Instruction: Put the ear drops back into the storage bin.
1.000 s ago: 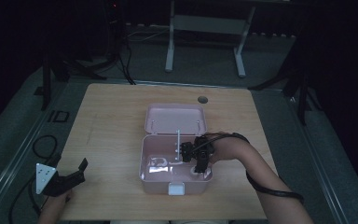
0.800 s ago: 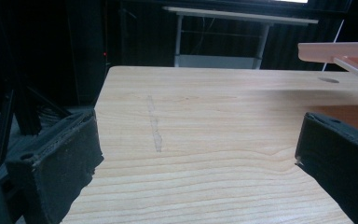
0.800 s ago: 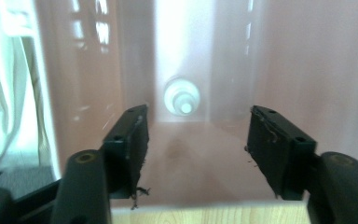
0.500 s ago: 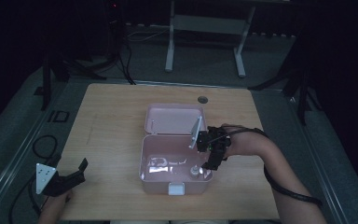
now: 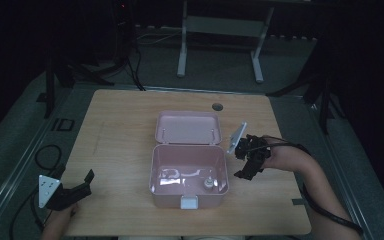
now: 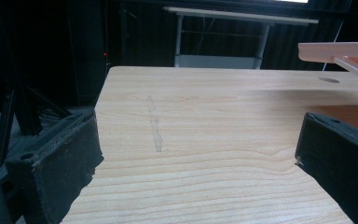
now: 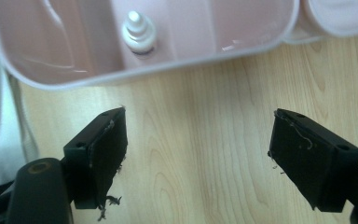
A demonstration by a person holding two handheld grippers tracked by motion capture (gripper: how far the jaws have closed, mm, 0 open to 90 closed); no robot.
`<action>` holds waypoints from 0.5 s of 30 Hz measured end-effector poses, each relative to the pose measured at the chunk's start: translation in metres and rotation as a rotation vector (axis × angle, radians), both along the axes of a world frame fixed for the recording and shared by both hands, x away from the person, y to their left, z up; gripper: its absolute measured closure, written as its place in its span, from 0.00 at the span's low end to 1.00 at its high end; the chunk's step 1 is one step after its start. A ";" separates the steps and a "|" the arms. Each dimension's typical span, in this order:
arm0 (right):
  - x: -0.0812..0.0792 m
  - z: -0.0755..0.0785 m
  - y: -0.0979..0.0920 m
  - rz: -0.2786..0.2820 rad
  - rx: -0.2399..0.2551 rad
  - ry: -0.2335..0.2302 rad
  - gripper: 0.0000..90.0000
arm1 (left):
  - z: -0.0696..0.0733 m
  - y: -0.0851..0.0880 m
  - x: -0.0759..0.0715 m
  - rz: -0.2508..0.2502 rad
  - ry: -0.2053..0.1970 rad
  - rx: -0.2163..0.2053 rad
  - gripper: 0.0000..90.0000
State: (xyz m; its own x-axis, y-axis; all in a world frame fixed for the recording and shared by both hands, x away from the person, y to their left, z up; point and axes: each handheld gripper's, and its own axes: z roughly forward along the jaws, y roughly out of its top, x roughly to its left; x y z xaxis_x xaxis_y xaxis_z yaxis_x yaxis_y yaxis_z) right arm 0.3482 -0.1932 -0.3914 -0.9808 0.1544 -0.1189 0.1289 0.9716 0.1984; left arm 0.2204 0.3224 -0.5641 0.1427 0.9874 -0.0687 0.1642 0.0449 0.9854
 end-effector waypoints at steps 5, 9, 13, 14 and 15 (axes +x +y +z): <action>0.002 -0.015 -0.015 -0.034 0.041 0.003 0.21 | 0.000 0.000 0.000 0.000 -0.001 -0.002 0.00; 0.004 -0.030 -0.028 -0.072 0.051 0.011 0.21 | 0.000 0.000 0.000 0.000 0.000 0.000 0.00; 0.005 -0.050 -0.046 -0.127 0.097 0.024 0.21 | 0.000 0.000 0.000 0.000 0.000 0.000 0.00; 0.005 -0.054 -0.049 -0.136 0.106 0.022 0.21 | 0.000 0.000 0.000 0.000 -0.001 -0.001 0.00; 0.005 -0.058 -0.052 -0.145 0.116 0.017 0.21 | 0.000 0.000 0.000 0.000 0.000 0.000 0.00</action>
State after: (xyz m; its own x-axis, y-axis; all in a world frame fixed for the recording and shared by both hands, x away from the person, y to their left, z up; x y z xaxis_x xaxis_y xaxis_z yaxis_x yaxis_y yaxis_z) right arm 0.3529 -0.2456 -0.4490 -0.9490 0.3060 -0.0762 0.2701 0.9134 0.3046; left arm 0.2204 0.3223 -0.5641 0.1427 0.9874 -0.0688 0.1638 0.0450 0.9855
